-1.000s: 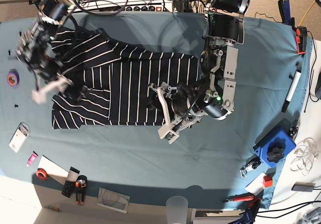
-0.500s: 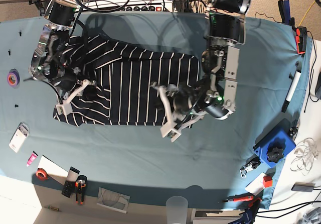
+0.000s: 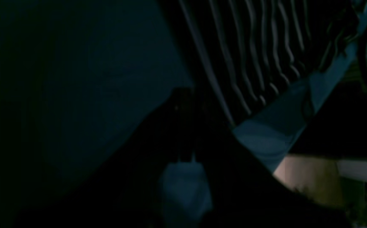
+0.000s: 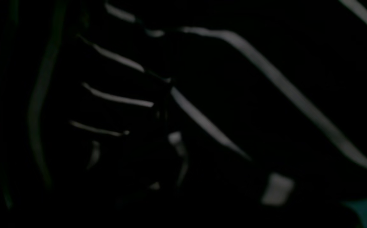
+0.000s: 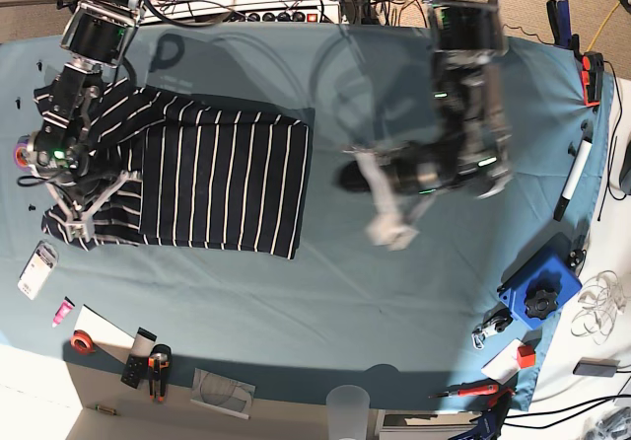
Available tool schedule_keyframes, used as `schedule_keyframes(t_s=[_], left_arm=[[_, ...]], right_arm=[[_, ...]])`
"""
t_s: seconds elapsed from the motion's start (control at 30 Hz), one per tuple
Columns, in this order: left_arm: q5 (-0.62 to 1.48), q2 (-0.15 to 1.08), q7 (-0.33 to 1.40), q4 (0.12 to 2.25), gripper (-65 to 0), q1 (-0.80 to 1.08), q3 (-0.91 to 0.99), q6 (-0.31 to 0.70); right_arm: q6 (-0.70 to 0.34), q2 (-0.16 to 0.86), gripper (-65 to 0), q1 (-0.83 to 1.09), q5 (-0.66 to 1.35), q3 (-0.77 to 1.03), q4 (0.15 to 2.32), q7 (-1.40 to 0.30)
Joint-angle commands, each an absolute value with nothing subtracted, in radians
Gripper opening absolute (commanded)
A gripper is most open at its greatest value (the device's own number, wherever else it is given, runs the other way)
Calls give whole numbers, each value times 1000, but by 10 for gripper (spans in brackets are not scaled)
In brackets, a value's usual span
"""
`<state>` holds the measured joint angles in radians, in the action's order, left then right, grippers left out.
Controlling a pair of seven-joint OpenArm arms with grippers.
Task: Layout the t-shirt on the table in an organized manner, then fold the t-shirt properly
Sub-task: 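Fold the shirt over with the right gripper toward the left gripper, then release the shirt with the right gripper and lift away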
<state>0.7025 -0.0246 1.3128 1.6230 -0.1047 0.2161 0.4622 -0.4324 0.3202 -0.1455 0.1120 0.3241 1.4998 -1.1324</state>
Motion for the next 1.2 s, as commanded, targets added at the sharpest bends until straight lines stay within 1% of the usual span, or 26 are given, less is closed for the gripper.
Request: schedule_keyframes(t_s=[0.0, 0.17, 0.37, 0.5, 0.67, 0.8, 0.93, 1.03, 1.07, 1.1, 1.17], left_arm=[[754, -18, 1301, 1641, -650, -115, 240, 474], [836, 63, 1314, 1641, -650, -88, 310, 484], [921, 147, 1336, 1641, -650, -83, 381, 522], [921, 182, 1336, 1641, -650, -83, 437, 525], [936, 224, 1336, 1641, -650, -83, 469, 525], [951, 228, 1339, 1641, -650, -83, 469, 542], [954, 228, 1339, 1641, -650, -82, 469, 545], [955, 228, 1338, 1641, -650, -83, 469, 545], [954, 228, 1338, 1641, -650, -83, 469, 549], [955, 228, 1338, 1641, -650, -83, 469, 552], [955, 228, 1334, 1641, -650, -83, 469, 552]], right_arm=[[-421, 341, -650, -168, 107, 299, 1541, -1126], [-344, 341, -650, -169, -19, 79, 1676, -1164], [-223, 341, -650, -169, -38, -192, 1867, -1164], [-220, 337, -650, -167, -40, -328, 1899, -1164], [-220, 264, -650, -161, -62, -440, 1875, -1144], [-220, 210, -650, -160, -67, -490, 1875, -1153], [-221, 168, -650, -147, -112, -496, 1845, -1160], [-220, 164, -493, -114, -145, -496, 1817, -1166], [-220, 164, -456, -100, -159, -496, 1815, -1176], [-220, 164, -439, -89, -171, -496, 1815, -1188], [-220, 163, -438, -83, -173, -496, 1816, -1248]])
